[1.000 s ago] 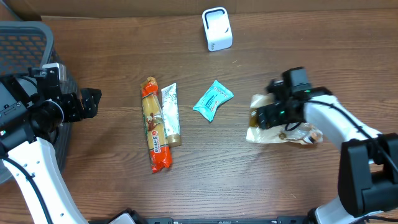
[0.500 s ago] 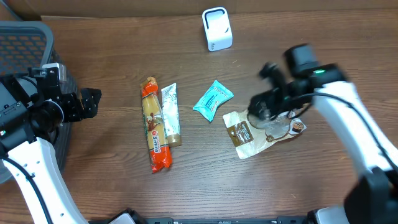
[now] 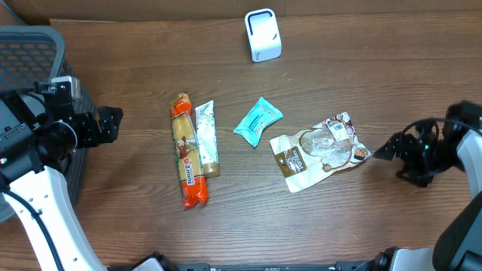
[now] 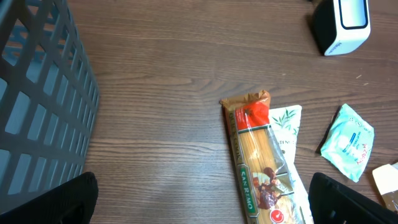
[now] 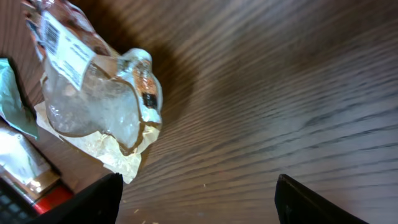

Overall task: Scan the item barcode
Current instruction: 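Regrasp the PanTree bag's top edge with the right gripper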

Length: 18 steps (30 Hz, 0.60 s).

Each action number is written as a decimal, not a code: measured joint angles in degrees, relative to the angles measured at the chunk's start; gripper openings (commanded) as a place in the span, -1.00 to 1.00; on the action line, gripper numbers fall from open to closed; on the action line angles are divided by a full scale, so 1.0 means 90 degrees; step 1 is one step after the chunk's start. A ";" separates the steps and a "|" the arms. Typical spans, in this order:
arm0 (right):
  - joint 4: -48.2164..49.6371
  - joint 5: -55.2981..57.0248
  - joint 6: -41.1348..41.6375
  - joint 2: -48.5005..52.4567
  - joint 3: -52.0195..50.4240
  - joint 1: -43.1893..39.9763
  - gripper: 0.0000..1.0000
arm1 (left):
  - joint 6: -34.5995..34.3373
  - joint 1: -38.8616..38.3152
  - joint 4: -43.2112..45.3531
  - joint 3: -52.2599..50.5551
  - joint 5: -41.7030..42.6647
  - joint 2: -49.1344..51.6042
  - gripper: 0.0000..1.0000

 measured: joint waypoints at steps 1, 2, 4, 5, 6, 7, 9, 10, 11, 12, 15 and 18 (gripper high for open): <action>0.0126 -0.0107 0.0036 0.0002 -0.0126 -0.0012 0.56 | 0.0000 0.0000 -0.0002 0.0000 -0.0002 0.0000 0.99; 0.0294 -0.0279 0.0063 0.0002 -0.0260 -0.0002 0.49 | 0.0000 0.0000 0.0000 0.0000 0.0000 0.0000 0.99; 0.0595 -0.0648 0.0090 0.0002 -0.0486 0.0056 0.45 | 0.0002 0.0000 0.0000 0.0000 0.0000 0.0000 0.99; 0.0860 -0.0818 0.0124 0.0002 -0.0610 0.0090 0.41 | 0.0002 0.0000 -0.0002 0.0000 0.0000 0.0000 0.99; 0.1052 -0.0930 0.0126 0.0005 -0.0707 0.0126 0.40 | 0.0000 0.0000 -0.0005 0.0000 0.0000 0.0000 0.99; 0.1287 -0.1049 0.0158 0.0005 -0.0843 0.0197 0.38 | 0.0000 0.0000 0.0002 0.0000 0.0000 0.0000 0.99; 0.1632 -0.1158 0.0219 0.0005 -0.1054 0.0318 0.35 | 0.0002 0.0000 0.0000 0.0000 0.0000 0.0000 0.99; 0.1826 -0.1175 0.0272 0.0010 -0.1168 0.0379 0.29 | 0.0000 0.0000 0.0000 0.0000 0.0000 0.0000 0.99; 0.2035 -0.1192 0.0335 0.0007 -0.1292 0.0435 0.23 | 0.0002 0.0000 0.0002 0.0000 0.0000 0.0000 0.99; 0.2239 -0.1200 0.0427 0.0010 -0.1406 0.0483 0.18 | 0.0002 0.0000 -0.0007 0.0000 0.0000 0.0000 0.99; 0.2752 -0.1205 0.0576 0.0007 -0.1676 0.0605 0.11 | 0.0000 0.0000 -0.0002 0.0000 0.0000 0.0000 0.99; 0.3164 -0.1217 0.0682 0.0010 -0.1804 0.0804 0.01 | 0.0000 0.0000 -0.0002 0.0000 -0.0002 0.0000 0.99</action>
